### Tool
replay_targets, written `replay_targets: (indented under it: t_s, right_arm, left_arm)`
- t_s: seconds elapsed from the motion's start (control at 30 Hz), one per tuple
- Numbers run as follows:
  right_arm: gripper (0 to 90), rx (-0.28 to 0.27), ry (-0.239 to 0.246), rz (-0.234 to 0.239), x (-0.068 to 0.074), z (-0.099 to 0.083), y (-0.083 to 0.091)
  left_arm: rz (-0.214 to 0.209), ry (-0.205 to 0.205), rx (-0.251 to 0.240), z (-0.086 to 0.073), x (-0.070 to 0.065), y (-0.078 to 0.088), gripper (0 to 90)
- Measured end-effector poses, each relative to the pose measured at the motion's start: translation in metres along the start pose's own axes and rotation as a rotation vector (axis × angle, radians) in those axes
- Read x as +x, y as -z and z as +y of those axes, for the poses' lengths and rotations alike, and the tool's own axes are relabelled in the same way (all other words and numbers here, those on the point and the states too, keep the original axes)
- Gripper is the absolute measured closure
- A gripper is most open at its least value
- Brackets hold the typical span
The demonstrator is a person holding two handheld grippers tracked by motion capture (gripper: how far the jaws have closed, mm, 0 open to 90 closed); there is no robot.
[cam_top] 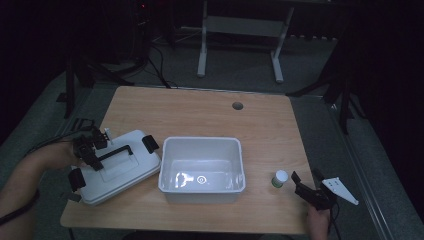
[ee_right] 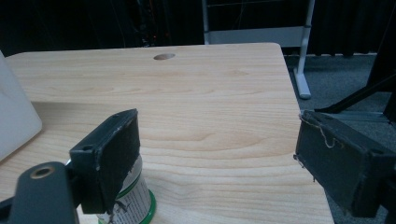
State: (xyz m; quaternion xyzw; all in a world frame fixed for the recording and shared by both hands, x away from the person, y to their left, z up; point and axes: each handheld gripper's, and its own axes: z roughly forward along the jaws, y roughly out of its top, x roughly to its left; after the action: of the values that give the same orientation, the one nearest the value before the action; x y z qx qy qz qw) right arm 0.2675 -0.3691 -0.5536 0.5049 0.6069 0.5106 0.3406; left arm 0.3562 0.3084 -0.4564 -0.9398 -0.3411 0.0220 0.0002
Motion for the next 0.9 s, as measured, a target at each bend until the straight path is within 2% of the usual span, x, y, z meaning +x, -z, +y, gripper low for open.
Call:
replay_targets:
  t_s: [0.07, 0.1, 0.3, 0.33, 0.37, 0.43, 0.77, 0.83, 0.9]
  right_arm:
    - [13.3, 0.0, 0.0, 0.0, 0.0, 0.0, 0.0]
    - [13.3, 0.0, 0.0, 0.001, 0.0, 0.0, 0.0]
    - [13.2, 0.0, 0.003, 0.003, 0.0, 0.0, 0.0]
    - [13.2, 0.0, 0.002, 0.003, 0.0, 0.0, 0.0]
    - [13.3, -0.001, 0.001, 0.003, 0.0, 0.0, 0.0]
    - [13.3, -0.002, 0.0, 0.005, 0.0, 0.0, 0.0]
    - [13.3, 0.0, 0.001, 0.007, 0.0, 0.0, 0.0]
    - [13.3, 0.001, 0.002, 0.006, 0.0, 0.0, 0.0]
    - [13.3, 0.001, 0.003, 0.006, 0.0, 0.0, 0.0]
  left_arm:
    - [0.007, -0.008, 0.001, 0.004, 0.0, -0.007, 83.4]
    - [-0.004, 0.001, -0.003, 0.006, 0.001, -0.01, 83.4]
    - [-0.034, -0.031, 0.008, 0.018, 0.0, -0.025, 83.4]
    - [-0.016, -0.033, 0.005, 0.019, -0.001, -0.027, 83.4]
    - [-0.008, -0.021, 0.001, 0.021, 0.0, -0.028, 83.3]
    - [-0.003, -0.026, 0.0, 0.022, -0.001, -0.03, 83.3]
    - [-0.04, -0.01, -0.002, 0.02, 0.002, -0.035, 83.0]
    - [-0.039, -0.016, 0.003, 0.021, 0.002, -0.035, 82.8]
    - [-0.038, -0.029, 0.003, 0.021, 0.001, -0.034, 77.9]
